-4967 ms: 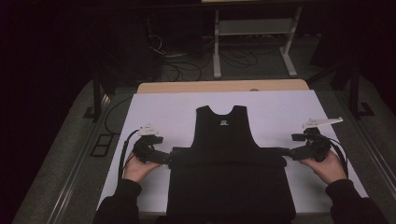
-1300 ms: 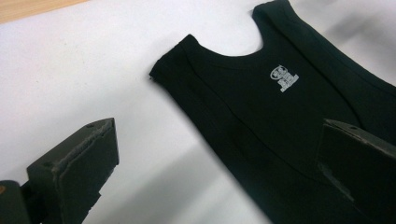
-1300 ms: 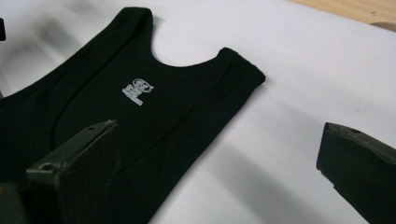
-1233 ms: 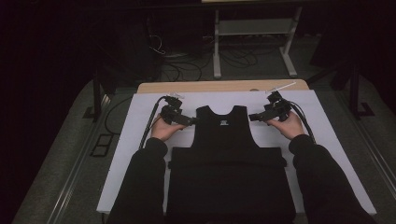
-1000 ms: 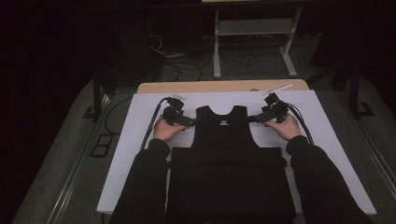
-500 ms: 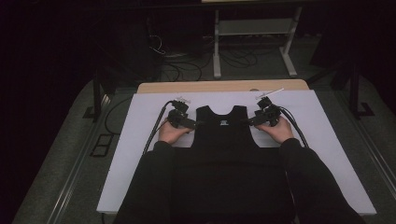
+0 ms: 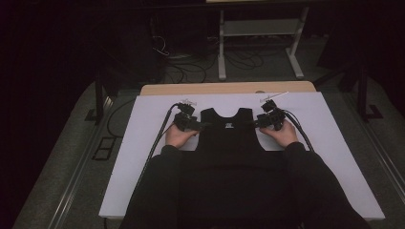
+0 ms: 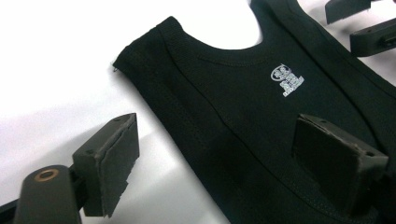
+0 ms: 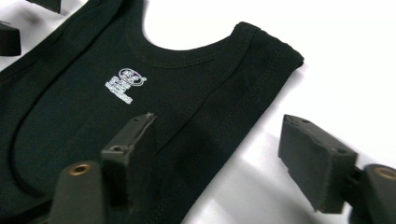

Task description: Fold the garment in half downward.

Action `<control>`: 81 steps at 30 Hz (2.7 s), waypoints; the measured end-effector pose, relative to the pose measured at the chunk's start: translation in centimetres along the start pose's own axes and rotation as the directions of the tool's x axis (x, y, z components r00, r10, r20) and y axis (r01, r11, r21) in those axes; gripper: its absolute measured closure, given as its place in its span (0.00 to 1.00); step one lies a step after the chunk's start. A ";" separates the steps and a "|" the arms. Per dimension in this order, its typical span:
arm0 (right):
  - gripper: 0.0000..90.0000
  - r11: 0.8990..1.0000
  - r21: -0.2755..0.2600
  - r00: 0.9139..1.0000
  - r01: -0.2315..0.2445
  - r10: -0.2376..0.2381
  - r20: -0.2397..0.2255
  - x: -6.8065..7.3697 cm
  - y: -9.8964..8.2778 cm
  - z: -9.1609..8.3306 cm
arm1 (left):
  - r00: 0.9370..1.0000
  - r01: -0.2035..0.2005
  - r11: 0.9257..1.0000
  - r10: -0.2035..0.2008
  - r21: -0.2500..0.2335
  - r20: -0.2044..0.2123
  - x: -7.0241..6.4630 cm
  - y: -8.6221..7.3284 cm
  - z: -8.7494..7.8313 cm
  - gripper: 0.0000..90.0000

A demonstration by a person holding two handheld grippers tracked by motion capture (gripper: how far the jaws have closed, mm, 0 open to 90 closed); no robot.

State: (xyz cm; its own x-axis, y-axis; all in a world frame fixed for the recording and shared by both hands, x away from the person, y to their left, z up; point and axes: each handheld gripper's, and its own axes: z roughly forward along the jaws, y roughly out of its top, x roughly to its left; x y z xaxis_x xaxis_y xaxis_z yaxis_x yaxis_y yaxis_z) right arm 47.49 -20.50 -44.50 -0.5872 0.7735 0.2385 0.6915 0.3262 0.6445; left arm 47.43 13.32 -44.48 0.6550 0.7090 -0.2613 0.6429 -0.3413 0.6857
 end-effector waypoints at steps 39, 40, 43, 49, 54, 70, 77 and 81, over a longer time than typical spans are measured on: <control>0.95 1.000 0.018 0.999 0.015 -0.014 -0.037 1.1 -0.2 0.6 | 0.996 -0.021 0.999 0.024 0.042 -0.082 -2.0 0.7 1.5 0.95; 0.95 1.000 0.017 0.999 0.014 -0.014 -0.038 1.2 -0.1 0.6 | 0.997 -0.012 0.999 0.015 0.043 -0.079 -2.0 0.6 1.5 0.96; 0.95 1.000 0.019 0.999 0.015 -0.014 -0.035 1.3 0.0 0.1 | 0.996 -0.013 0.999 0.017 0.041 -0.087 -2.3 0.6 1.1 0.96; 0.95 0.999 0.007 0.999 0.041 -0.040 -0.028 2.1 0.1 -1.0 | 0.997 -0.006 1.000 0.006 0.002 -0.077 -2.7 0.4 0.2 0.96; 0.95 0.999 -0.018 0.999 0.040 -0.040 -0.033 2.5 0.3 -1.8 | 0.997 -0.005 1.000 0.003 -0.022 -0.075 -3.2 0.7 -0.8 0.96; 0.95 0.995 -0.061 0.997 0.079 -0.080 -0.017 4.0 1.0 -4.1 | 0.997 -0.031 0.998 0.027 -0.053 -0.078 -4.6 1.7 -3.3 0.96; 0.95 0.993 -0.079 0.996 0.086 -0.087 -0.015 4.4 1.3 -5.2 | 0.997 -0.037 0.997 0.031 -0.073 -0.076 -5.0 2.0 -4.5 0.96; 0.95 0.992 -0.088 0.995 0.095 -0.097 -0.013 4.8 1.3 -5.6 | 0.995 -0.062 0.996 0.057 -0.071 -0.080 -5.6 2.1 -4.9 0.96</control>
State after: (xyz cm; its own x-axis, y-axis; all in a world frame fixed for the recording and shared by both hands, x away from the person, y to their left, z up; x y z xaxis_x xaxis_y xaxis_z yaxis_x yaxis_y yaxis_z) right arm 43.22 -19.38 -38.41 -0.6570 0.7310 0.1845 0.5924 0.3492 0.7260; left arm 43.13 11.65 -38.25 0.6562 0.7359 -0.1666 0.5710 -0.3400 0.7472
